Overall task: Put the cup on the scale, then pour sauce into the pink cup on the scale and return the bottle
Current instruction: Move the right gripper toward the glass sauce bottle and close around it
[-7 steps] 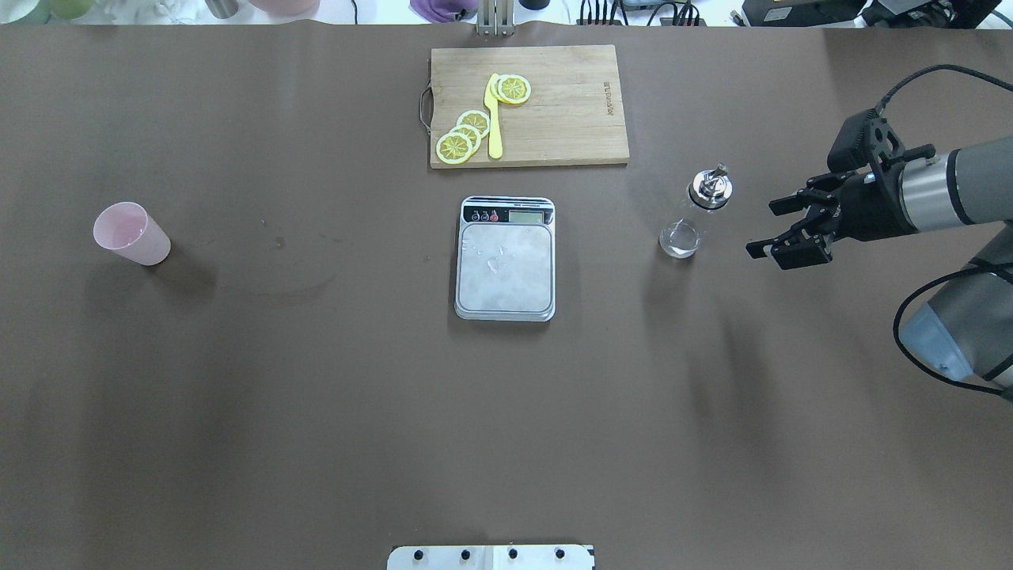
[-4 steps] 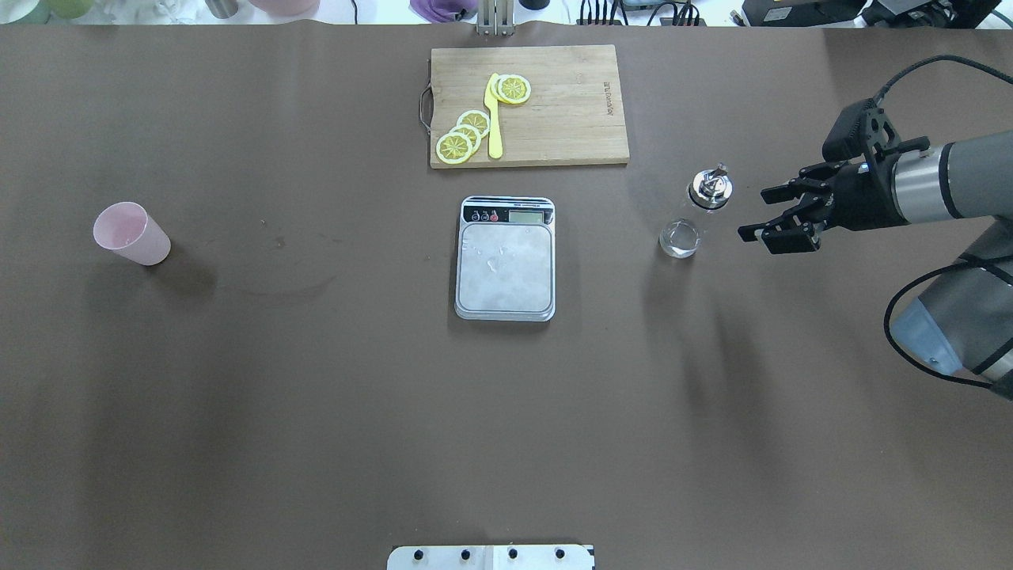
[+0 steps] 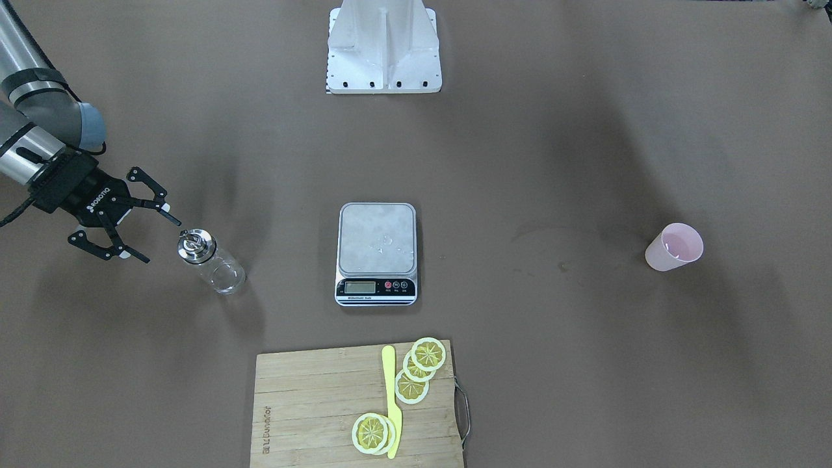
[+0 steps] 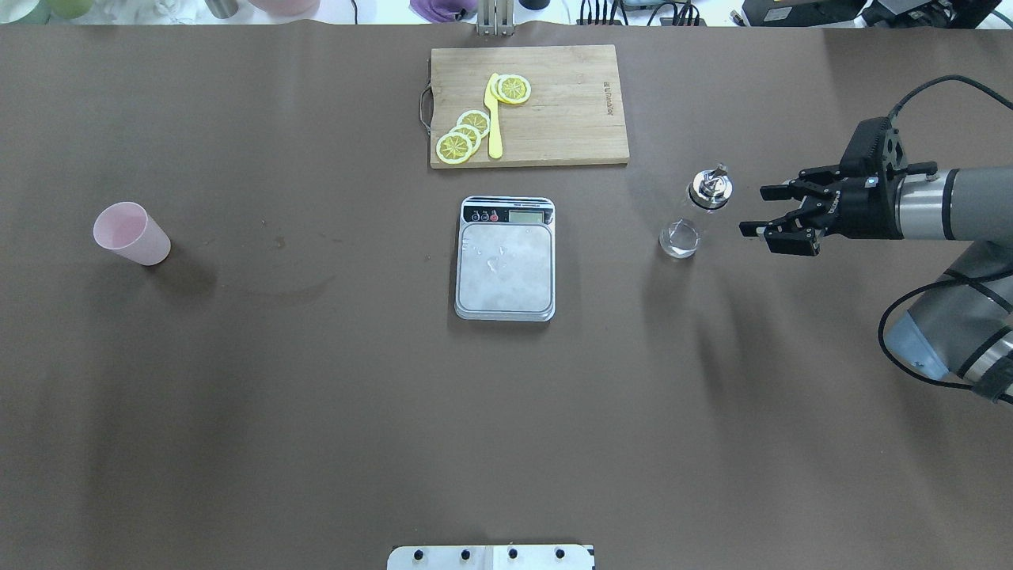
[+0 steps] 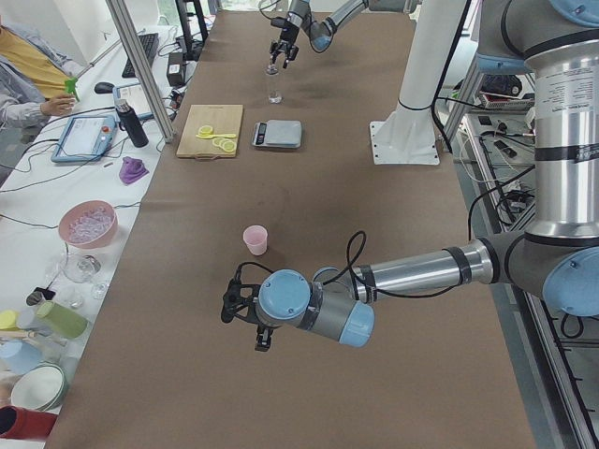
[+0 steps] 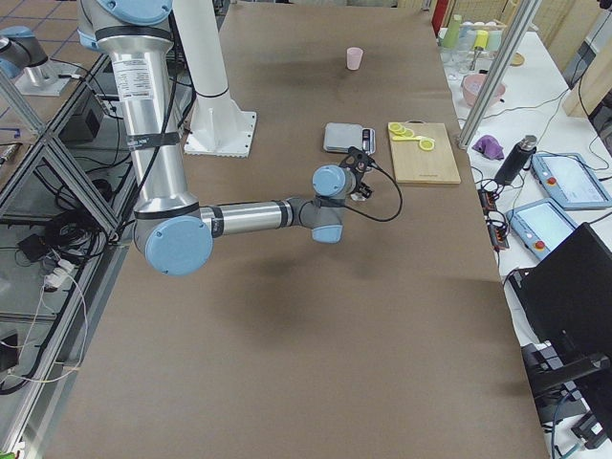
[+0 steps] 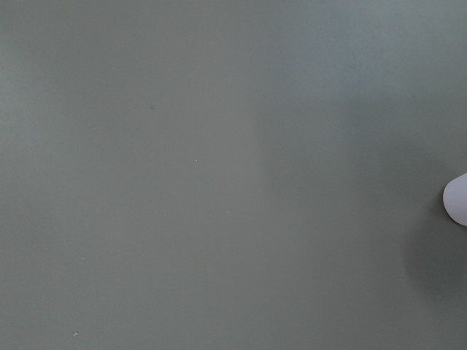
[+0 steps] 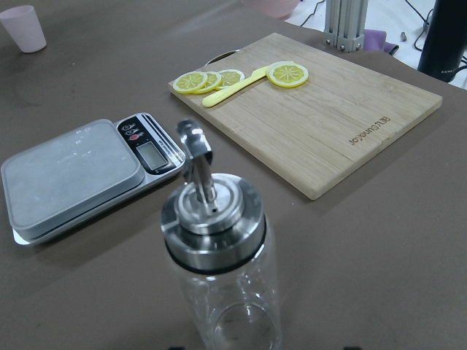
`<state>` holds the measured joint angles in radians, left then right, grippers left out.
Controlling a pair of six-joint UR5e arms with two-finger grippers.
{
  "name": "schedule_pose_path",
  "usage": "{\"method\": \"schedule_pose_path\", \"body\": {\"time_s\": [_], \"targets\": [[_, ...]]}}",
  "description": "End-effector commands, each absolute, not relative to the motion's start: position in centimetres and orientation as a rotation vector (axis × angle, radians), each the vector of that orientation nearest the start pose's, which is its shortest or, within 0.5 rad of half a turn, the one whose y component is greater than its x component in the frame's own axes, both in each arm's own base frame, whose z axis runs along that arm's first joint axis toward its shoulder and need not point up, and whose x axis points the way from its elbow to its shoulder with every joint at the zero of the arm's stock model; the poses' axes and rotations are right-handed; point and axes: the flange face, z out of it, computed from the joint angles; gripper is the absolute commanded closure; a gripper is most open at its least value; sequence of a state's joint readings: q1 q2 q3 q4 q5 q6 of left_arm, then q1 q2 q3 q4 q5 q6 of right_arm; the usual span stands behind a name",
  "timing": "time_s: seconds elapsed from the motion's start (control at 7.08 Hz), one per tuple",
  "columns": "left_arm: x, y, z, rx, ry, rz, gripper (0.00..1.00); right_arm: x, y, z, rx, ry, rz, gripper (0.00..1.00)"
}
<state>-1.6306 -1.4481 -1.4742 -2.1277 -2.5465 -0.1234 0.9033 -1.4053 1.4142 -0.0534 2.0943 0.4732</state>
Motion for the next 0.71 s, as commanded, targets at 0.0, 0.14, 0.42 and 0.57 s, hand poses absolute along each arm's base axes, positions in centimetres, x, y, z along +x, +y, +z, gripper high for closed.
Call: {"method": "schedule_pose_path", "body": {"time_s": [0.0, 0.14, 0.42, 0.57], "targets": [[-7.7, -43.9, 68.9, 0.276, 0.975, -0.006, 0.02, -30.7, -47.9, 48.2, 1.163, -1.171, -0.495, 0.02], [-7.7, -44.0, 69.0, 0.277, 0.973, -0.006, 0.01, -31.4, -48.3, 46.8, 1.188, -1.183, -0.485, 0.03], [-7.7, -44.0, 68.8, 0.279, 0.973, -0.006, 0.02, -31.8, -48.4, 48.1, 1.178, -1.181, -0.480, 0.02], [-7.8, -44.3, 68.6, 0.283, 0.973, -0.004, 0.02, -32.2, -48.4, 48.3, 1.199, -1.177, -0.460, 0.02]]}}
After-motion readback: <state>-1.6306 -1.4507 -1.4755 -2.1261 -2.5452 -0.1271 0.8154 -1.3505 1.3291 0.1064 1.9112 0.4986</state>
